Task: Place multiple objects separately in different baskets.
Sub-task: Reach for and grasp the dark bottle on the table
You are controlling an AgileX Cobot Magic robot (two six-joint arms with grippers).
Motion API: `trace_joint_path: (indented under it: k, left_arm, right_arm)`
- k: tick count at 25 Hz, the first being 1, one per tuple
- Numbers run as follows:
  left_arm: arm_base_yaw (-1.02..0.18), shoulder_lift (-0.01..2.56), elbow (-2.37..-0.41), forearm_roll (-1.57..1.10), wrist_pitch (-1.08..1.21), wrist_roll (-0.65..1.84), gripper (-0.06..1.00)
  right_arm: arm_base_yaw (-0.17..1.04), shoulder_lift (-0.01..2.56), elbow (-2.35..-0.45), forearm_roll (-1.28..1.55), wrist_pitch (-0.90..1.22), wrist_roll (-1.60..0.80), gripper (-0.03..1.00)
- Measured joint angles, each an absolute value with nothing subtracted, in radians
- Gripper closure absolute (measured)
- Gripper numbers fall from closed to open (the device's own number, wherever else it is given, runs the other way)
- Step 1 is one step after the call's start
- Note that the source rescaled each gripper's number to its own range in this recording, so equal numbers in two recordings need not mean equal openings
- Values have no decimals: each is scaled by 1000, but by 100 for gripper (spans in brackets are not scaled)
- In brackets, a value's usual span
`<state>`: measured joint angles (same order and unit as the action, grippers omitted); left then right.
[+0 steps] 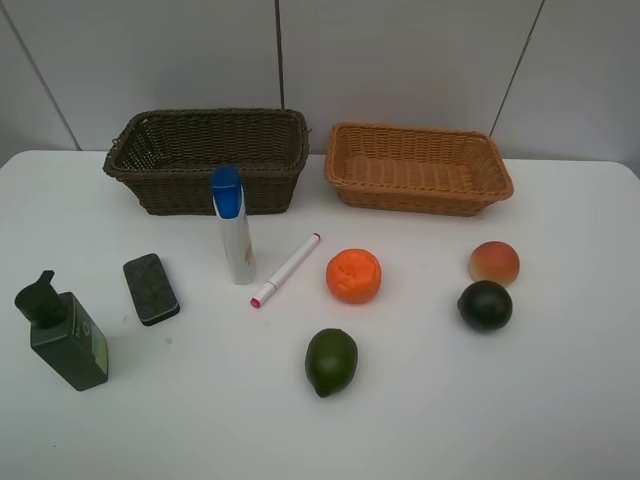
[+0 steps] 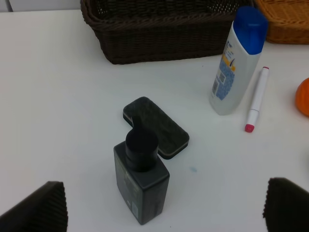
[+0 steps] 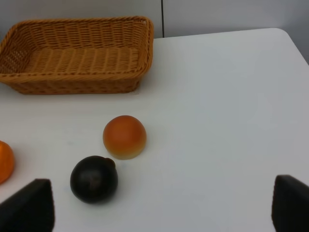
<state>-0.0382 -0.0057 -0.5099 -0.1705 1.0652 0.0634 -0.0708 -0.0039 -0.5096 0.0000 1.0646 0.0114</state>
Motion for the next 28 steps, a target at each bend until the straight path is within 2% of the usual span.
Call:
trace_joint_path:
  k: [15, 19, 28]
  left_arm:
    - [-38, 18, -510, -170, 1065, 33, -6]
    - [-38, 179, -516, -156, 1066, -58, -6]
    - [-38, 777, -653, -142, 1125, -139, -6]
  right_arm:
    - [-71, -4, -510, 0, 1065, 11, -3]
    - [-71, -4, -510, 0, 1065, 11, -3]
    - [-71, -4, -510, 0, 1065, 11, -3]
